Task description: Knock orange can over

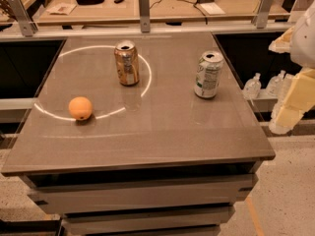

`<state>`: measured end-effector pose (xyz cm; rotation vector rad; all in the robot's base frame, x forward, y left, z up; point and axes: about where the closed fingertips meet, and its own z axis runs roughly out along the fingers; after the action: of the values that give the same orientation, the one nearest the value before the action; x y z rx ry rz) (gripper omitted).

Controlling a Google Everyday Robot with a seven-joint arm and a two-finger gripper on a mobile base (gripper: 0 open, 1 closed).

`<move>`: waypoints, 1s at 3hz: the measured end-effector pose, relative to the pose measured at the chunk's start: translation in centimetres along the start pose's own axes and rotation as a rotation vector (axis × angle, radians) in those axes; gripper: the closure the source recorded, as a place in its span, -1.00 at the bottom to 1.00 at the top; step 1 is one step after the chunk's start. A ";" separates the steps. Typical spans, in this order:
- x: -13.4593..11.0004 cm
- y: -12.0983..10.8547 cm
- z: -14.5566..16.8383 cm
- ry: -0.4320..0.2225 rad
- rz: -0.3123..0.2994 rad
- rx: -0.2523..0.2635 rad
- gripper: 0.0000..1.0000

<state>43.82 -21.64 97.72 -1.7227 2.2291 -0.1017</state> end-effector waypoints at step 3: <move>1.4 0.6 2.1 -0.265 0.110 0.006 -1.00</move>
Offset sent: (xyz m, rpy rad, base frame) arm -0.0405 0.0190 0.0113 0.8737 -0.1138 0.0130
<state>43.61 -22.54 95.25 -1.5081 2.1181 0.1373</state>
